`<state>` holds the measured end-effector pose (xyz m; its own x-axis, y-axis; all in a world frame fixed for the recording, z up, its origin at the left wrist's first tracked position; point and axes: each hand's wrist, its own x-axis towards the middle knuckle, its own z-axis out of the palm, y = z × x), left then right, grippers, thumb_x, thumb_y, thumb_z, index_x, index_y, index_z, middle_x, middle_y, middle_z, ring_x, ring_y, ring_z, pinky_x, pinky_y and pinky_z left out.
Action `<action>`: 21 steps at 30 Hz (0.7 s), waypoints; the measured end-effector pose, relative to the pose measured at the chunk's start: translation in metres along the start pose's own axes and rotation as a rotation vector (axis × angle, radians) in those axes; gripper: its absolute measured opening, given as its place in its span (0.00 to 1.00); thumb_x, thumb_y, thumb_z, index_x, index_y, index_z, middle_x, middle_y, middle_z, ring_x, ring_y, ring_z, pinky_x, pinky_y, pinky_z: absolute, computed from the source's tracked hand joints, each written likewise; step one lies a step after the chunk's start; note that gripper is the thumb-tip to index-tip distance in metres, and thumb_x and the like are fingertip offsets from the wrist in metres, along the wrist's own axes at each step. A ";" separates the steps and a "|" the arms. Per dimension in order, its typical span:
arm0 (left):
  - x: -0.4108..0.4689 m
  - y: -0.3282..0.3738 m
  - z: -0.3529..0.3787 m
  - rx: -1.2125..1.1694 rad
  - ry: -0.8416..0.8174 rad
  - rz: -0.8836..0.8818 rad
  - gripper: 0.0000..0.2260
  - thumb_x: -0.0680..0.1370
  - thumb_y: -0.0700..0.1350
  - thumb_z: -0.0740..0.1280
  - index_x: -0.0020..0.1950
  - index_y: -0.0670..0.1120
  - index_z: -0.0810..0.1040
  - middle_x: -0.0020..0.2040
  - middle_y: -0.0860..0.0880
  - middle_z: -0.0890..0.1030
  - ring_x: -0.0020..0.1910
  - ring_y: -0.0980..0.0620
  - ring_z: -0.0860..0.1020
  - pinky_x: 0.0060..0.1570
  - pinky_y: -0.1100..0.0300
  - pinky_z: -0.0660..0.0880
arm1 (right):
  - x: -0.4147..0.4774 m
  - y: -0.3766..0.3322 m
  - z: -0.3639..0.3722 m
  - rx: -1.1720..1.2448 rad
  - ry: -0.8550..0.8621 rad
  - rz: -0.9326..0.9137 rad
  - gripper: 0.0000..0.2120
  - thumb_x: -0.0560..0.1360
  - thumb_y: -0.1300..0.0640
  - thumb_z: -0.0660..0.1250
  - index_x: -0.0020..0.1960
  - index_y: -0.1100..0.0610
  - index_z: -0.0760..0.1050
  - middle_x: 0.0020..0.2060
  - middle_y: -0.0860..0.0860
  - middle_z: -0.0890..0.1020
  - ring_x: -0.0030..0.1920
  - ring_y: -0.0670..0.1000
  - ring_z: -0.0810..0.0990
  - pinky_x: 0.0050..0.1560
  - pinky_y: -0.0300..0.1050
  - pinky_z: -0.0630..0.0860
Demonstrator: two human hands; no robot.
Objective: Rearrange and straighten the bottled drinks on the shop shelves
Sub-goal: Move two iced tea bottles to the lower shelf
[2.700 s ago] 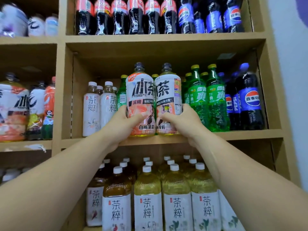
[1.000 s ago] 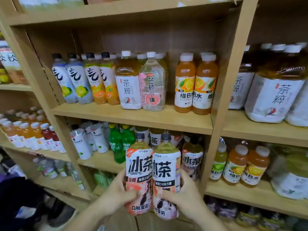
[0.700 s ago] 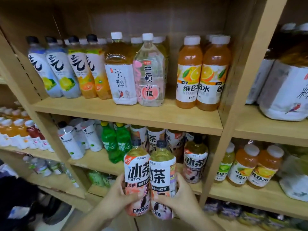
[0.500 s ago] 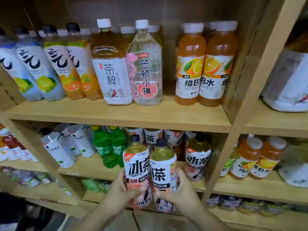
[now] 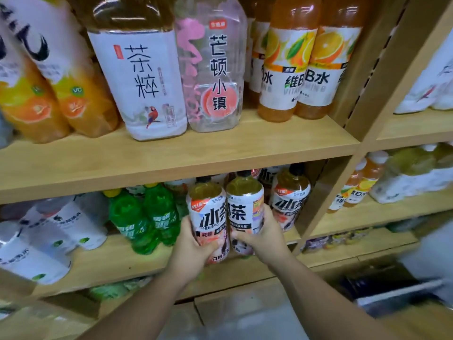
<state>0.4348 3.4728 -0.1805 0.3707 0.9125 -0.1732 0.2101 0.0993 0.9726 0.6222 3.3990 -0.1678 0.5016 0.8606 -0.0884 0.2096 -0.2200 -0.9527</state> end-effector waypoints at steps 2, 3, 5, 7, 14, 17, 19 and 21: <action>0.003 -0.007 0.002 -0.001 0.008 -0.012 0.33 0.68 0.39 0.81 0.63 0.63 0.69 0.60 0.57 0.83 0.59 0.56 0.82 0.62 0.44 0.79 | 0.000 0.004 0.001 -0.003 0.012 0.004 0.37 0.64 0.61 0.84 0.67 0.48 0.71 0.57 0.44 0.84 0.59 0.43 0.82 0.62 0.55 0.81; 0.005 -0.010 0.002 -0.005 0.012 -0.013 0.33 0.68 0.40 0.81 0.64 0.61 0.69 0.61 0.56 0.83 0.60 0.55 0.82 0.62 0.42 0.78 | 0.000 0.005 0.001 -0.001 0.014 0.005 0.36 0.65 0.62 0.84 0.67 0.48 0.71 0.58 0.44 0.84 0.59 0.43 0.83 0.61 0.55 0.81; 0.008 -0.014 0.002 -0.001 0.014 -0.007 0.34 0.67 0.42 0.81 0.67 0.59 0.69 0.62 0.56 0.83 0.60 0.54 0.82 0.62 0.42 0.78 | 0.001 0.006 -0.001 -0.034 0.002 0.010 0.36 0.65 0.62 0.84 0.67 0.46 0.71 0.58 0.43 0.84 0.59 0.43 0.82 0.62 0.55 0.81; 0.008 -0.014 0.003 0.010 0.008 0.002 0.35 0.68 0.40 0.81 0.69 0.57 0.69 0.62 0.56 0.82 0.61 0.55 0.82 0.63 0.43 0.78 | 0.002 0.007 -0.004 -0.087 -0.024 0.005 0.37 0.64 0.57 0.84 0.67 0.43 0.71 0.59 0.43 0.83 0.61 0.44 0.82 0.63 0.55 0.80; -0.002 -0.015 0.010 0.127 0.048 0.037 0.36 0.68 0.36 0.81 0.71 0.52 0.69 0.63 0.60 0.80 0.60 0.64 0.80 0.64 0.58 0.76 | -0.003 0.017 -0.014 -0.278 0.035 -0.009 0.37 0.64 0.48 0.84 0.68 0.48 0.72 0.61 0.43 0.80 0.63 0.48 0.78 0.64 0.52 0.78; -0.002 -0.015 0.017 0.163 0.163 0.029 0.36 0.66 0.41 0.83 0.71 0.52 0.72 0.62 0.55 0.80 0.60 0.56 0.81 0.64 0.49 0.77 | -0.003 0.021 -0.017 -0.257 0.044 0.026 0.37 0.64 0.48 0.83 0.67 0.49 0.69 0.62 0.44 0.80 0.64 0.46 0.78 0.65 0.50 0.78; -0.004 -0.015 0.021 0.241 0.254 0.029 0.35 0.64 0.47 0.84 0.69 0.54 0.75 0.60 0.54 0.77 0.57 0.55 0.80 0.62 0.48 0.79 | -0.004 0.026 -0.019 -0.304 0.062 -0.017 0.33 0.66 0.48 0.82 0.67 0.49 0.72 0.60 0.43 0.80 0.62 0.45 0.77 0.64 0.49 0.78; -0.011 -0.014 0.025 0.240 0.305 0.032 0.33 0.64 0.51 0.83 0.67 0.58 0.76 0.58 0.56 0.79 0.54 0.59 0.81 0.59 0.50 0.80 | -0.005 0.029 -0.021 -0.357 0.099 -0.091 0.30 0.68 0.49 0.81 0.67 0.48 0.75 0.58 0.42 0.78 0.61 0.46 0.77 0.64 0.48 0.77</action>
<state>0.4504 3.4510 -0.1963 0.1021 0.9933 -0.0548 0.4217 0.0067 0.9067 0.6435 3.3784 -0.1891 0.5421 0.8395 0.0374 0.5280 -0.3056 -0.7924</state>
